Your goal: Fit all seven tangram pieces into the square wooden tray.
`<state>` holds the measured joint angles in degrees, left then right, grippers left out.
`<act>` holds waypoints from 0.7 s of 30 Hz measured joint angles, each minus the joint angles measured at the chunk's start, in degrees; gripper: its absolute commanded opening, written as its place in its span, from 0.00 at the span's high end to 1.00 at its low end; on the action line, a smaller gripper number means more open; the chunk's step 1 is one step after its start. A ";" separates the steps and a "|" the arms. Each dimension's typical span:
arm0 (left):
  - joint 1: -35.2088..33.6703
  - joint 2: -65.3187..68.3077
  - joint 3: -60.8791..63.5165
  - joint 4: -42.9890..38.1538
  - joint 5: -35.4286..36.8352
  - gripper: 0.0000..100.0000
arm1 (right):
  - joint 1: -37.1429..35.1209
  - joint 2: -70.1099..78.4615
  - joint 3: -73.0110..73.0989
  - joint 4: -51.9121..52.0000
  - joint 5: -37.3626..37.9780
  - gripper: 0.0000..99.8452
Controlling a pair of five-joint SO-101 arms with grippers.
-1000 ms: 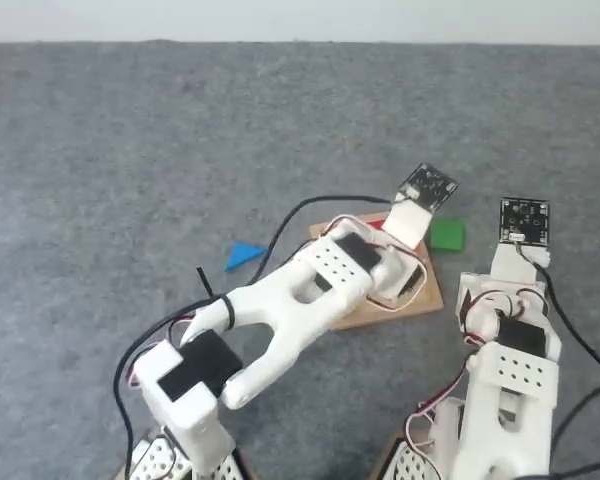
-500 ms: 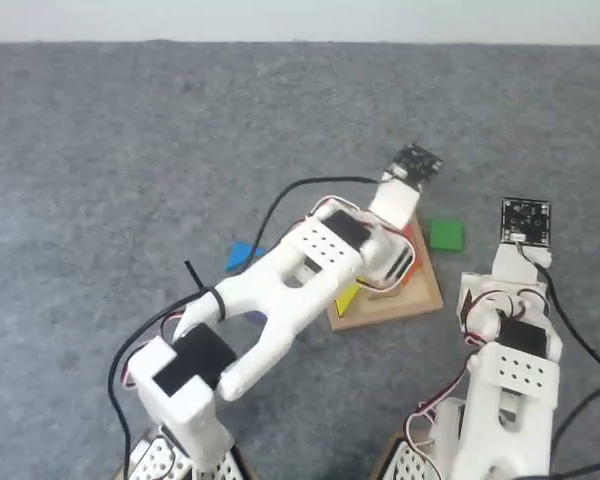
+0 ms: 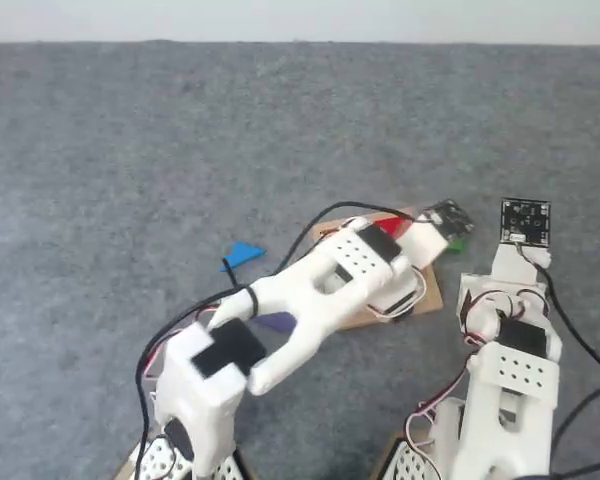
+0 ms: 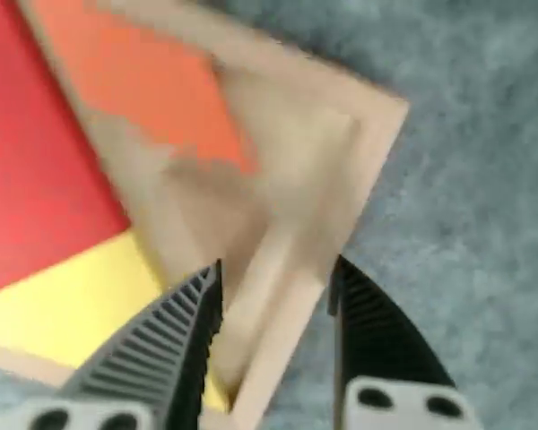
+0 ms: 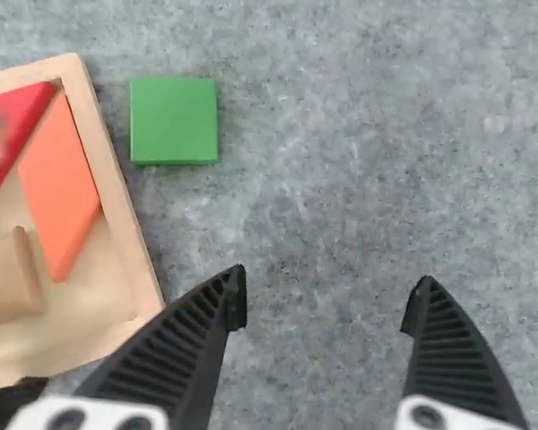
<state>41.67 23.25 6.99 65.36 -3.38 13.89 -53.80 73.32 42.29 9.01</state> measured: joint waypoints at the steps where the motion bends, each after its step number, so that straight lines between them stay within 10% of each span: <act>1: 0.09 1.49 -1.76 0.79 -0.09 0.81 | 0.00 0.00 0.00 0.00 0.00 0.72; 21: -5.80 11.08 -22.59 16.35 -0.09 0.82 | -0.26 0.00 0.00 0.00 0.00 0.72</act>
<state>35.87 34.33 -15.60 81.71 -3.47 13.63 -53.80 73.32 42.29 9.01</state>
